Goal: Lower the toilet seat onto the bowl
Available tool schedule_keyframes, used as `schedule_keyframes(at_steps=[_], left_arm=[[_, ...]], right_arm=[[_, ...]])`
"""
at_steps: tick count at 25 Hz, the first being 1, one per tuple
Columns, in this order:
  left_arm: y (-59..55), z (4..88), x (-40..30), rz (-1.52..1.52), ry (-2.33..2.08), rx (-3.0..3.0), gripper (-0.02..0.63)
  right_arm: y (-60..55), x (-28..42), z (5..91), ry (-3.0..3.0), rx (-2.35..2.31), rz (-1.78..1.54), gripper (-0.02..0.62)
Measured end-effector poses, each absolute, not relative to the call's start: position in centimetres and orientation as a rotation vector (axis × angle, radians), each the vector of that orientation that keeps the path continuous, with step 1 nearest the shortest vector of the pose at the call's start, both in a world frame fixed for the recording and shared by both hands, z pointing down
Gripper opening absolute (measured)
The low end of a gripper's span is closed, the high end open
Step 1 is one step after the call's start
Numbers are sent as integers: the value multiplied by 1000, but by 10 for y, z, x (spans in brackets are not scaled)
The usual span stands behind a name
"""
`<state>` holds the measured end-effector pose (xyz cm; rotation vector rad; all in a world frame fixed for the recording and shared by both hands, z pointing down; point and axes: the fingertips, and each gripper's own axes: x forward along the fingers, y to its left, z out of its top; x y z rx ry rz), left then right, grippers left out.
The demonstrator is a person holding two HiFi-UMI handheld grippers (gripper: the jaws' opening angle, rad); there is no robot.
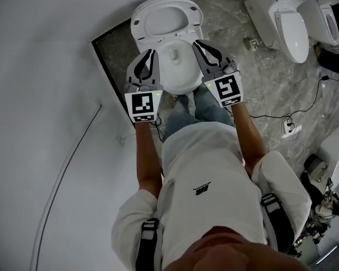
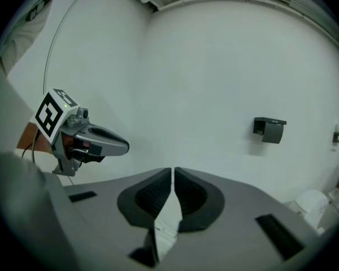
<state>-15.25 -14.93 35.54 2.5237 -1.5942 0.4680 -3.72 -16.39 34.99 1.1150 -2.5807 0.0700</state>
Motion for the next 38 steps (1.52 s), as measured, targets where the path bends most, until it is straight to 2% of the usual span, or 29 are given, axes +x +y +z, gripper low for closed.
schedule_keyframes(at_steps=[22, 24, 26, 38], left_arm=[[-210, 416, -167, 551, -1592, 2417, 35], [-215, 424, -167, 565, -1585, 2418, 46], [-220, 431, -167, 583, -1576, 2421, 106], [-254, 456, -174, 636, -1547, 2410, 130]], right_arm=[[-233, -51, 408, -2537, 1019, 90, 34], [-239, -52, 413, -2534, 1012, 92, 34], [-245, -54, 419, -2529, 1007, 94, 35], [-278, -65, 448, -2475, 979, 99, 35]])
